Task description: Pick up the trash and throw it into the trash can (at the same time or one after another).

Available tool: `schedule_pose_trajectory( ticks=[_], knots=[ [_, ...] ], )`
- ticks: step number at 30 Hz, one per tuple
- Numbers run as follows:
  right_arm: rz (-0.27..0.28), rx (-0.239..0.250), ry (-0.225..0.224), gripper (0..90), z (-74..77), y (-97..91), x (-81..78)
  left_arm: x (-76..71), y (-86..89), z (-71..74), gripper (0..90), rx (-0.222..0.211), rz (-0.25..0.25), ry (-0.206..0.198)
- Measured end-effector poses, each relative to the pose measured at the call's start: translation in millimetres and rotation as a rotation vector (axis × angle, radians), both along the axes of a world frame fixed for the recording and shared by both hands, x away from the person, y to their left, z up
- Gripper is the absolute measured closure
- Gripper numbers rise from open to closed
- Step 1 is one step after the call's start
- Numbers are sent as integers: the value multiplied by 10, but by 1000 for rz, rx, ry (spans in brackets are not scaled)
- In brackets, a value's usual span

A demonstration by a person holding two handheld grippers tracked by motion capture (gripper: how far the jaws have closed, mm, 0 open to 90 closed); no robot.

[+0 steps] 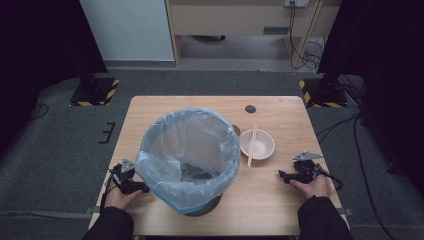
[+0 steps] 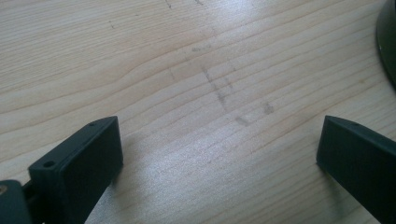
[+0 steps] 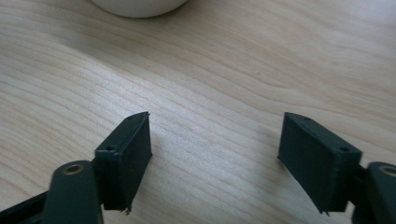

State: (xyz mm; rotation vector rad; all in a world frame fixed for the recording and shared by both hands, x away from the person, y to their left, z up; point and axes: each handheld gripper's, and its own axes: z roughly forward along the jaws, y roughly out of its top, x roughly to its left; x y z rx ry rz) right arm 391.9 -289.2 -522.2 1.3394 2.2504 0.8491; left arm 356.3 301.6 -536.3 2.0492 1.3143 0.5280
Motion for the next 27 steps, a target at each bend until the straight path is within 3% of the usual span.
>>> schedule_pose_trajectory(
  ticks=[5,6,8,15,27],
  knots=[
    [-25,64,-48,266,104,-20,-41,0,0,0,0,0,0,0],
    [-43,105,-80,267,175,-39,-64,0,0,0,0,0,0,0],
    [-55,132,-105,271,225,-52,-88,0,0,0,0,0,0,0],
    [-65,144,-152,272,352,-37,-122,0,0,0,0,0,0,0],
    [-82,217,-291,280,778,81,-222,0,0,0,0,0,0,0]
  ],
)
